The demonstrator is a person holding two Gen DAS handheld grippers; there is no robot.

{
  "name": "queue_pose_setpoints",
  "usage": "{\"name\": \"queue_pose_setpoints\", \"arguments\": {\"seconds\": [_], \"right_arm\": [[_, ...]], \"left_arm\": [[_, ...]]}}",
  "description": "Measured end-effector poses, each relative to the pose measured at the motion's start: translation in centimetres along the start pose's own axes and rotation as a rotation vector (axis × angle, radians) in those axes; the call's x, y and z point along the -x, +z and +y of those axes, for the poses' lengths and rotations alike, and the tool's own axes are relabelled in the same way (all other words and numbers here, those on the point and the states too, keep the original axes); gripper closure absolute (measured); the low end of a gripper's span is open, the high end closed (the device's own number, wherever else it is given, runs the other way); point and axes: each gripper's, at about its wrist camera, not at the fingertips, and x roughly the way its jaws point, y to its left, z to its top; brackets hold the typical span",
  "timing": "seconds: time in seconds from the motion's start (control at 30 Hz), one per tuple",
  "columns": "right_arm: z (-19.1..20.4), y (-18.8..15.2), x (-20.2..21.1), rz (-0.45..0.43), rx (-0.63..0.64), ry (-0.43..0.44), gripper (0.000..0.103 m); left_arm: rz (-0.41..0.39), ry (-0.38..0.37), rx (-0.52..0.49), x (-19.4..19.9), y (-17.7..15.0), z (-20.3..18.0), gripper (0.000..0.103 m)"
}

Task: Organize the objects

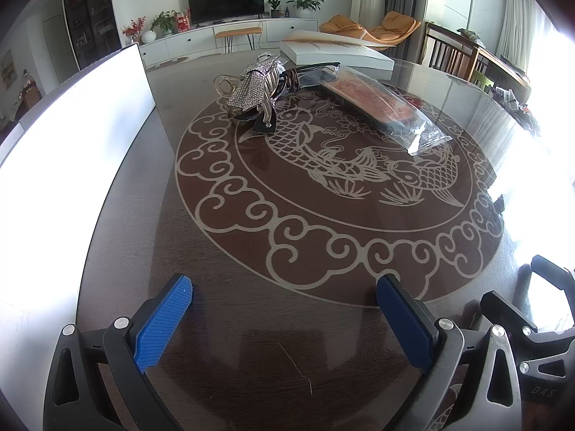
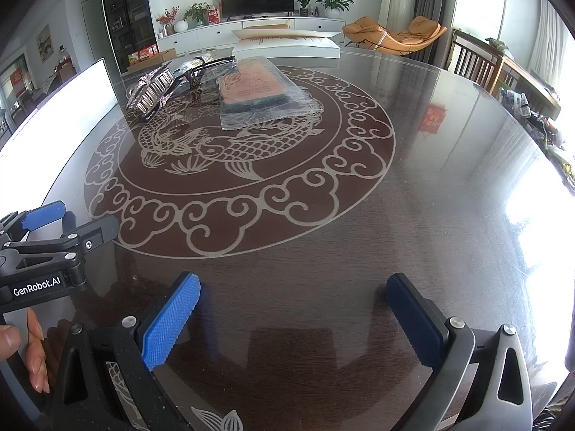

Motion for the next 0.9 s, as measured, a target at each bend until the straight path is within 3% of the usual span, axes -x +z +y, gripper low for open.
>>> {"name": "queue_pose_setpoints", "arguments": {"seconds": [0.37, 0.53, 0.63, 0.77, 0.9], "right_arm": [[0.0, 0.0, 0.0, 0.000, 0.000, 0.000, 0.000], [0.0, 0.0, 0.0, 0.000, 0.000, 0.000, 0.000], [0.0, 0.0, 0.0, 0.000, 0.000, 0.000, 0.000], [0.0, 0.0, 0.0, 0.000, 0.000, 0.000, 0.000], [0.0, 0.0, 0.0, 0.000, 0.000, 0.000, 0.000]], "left_arm": [[0.001, -0.001, -0.001, 0.0, 0.0, 0.0, 0.000], [0.040, -0.018, -0.020, -0.6, 1.2, 0.5, 0.000], [0.061, 0.001, 0.053, -1.6, 3.3, 2.2, 0.000], [-0.004, -0.010, 0.132, -2.1, 7.5, 3.9, 0.000], [-0.005, -0.035, 0.054, -4.8, 12.4, 2.9, 0.000]]}}
